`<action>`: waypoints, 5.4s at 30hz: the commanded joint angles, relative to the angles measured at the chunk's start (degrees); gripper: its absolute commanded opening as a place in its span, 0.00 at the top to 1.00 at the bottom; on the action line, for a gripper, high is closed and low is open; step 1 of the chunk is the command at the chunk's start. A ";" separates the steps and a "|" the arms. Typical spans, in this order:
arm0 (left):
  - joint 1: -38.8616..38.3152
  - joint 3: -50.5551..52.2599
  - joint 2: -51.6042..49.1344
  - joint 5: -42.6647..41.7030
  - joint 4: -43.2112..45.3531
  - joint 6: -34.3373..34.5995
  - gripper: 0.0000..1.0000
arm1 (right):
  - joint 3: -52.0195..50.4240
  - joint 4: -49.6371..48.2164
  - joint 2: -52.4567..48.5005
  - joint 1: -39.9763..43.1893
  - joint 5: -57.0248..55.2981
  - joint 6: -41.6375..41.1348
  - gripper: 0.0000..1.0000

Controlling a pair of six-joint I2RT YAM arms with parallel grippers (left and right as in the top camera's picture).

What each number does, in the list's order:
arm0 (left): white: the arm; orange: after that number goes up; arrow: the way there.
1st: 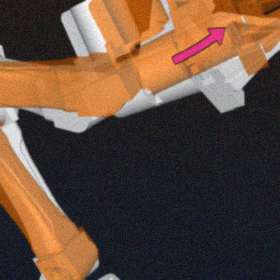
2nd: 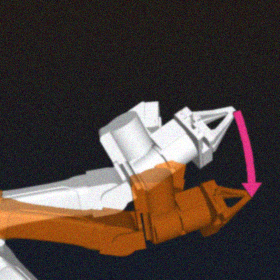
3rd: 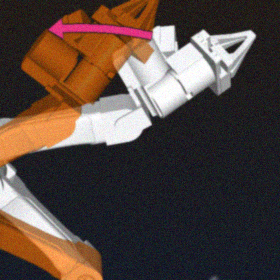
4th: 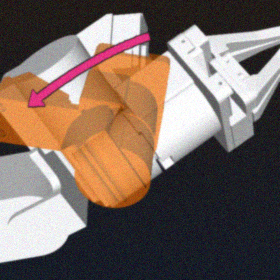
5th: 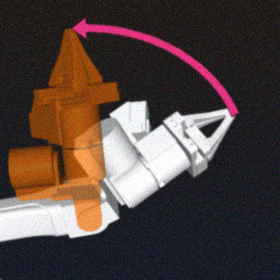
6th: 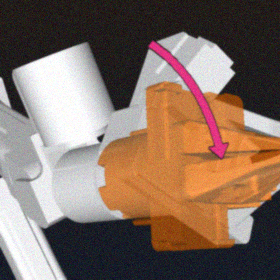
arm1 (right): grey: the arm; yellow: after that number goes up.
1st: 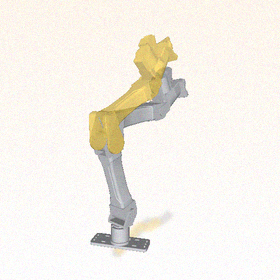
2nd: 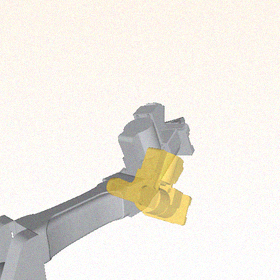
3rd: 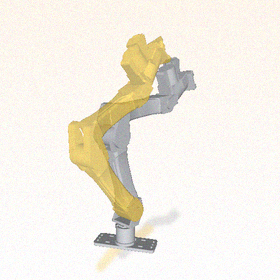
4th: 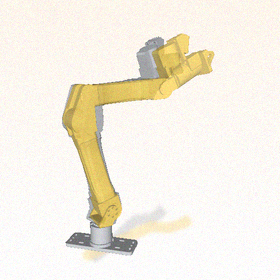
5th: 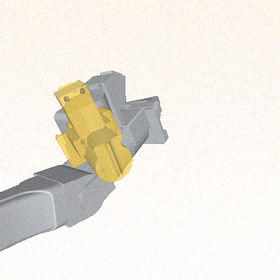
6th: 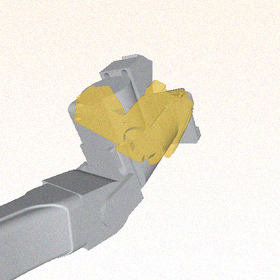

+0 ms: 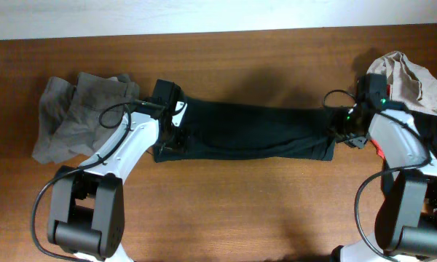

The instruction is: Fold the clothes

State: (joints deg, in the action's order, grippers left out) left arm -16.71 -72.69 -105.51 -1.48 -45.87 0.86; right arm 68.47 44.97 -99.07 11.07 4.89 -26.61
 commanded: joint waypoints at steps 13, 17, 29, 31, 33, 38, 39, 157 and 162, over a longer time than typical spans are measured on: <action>0.85 -7.89 -0.42 0.83 -8.48 -4.44 0.28 | 11.47 14.12 1.95 -18.40 12.52 35.67 0.58; 3.06 -15.17 0.35 1.31 -13.90 -1.68 0.28 | 11.47 12.04 1.95 -25.35 12.52 41.27 0.53; 6.58 -31.82 0.87 0.74 -24.41 1.53 0.23 | 11.47 6.19 -6.38 -39.71 4.68 54.27 0.47; 6.95 -34.10 0.87 0.39 -25.51 1.53 0.22 | 11.47 5.95 -8.52 -41.05 4.52 55.58 0.47; 7.32 -36.65 0.87 0.39 -26.80 1.51 0.22 | 11.47 5.22 -10.12 -42.71 4.22 55.80 0.46; 8.15 -41.66 0.87 0.20 -28.70 1.53 0.21 | 11.47 1.03 -11.43 -47.10 0.00 56.41 0.44; 8.31 -42.42 0.87 0.20 -29.00 1.53 0.21 | 11.47 -0.17 -11.63 -47.78 -1.40 56.43 0.43; 8.63 -45.35 0.98 5.64 -33.07 0.42 0.08 | 14.21 -14.47 -19.37 -48.94 3.69 54.88 0.62; 8.63 -45.35 0.98 5.66 -33.03 0.42 0.07 | 14.27 -15.69 -19.37 -48.94 3.48 54.86 0.78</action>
State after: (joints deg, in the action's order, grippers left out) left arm -8.32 -117.01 -105.51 3.51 -79.09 1.45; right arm 81.60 29.91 -117.45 -37.60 7.64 28.16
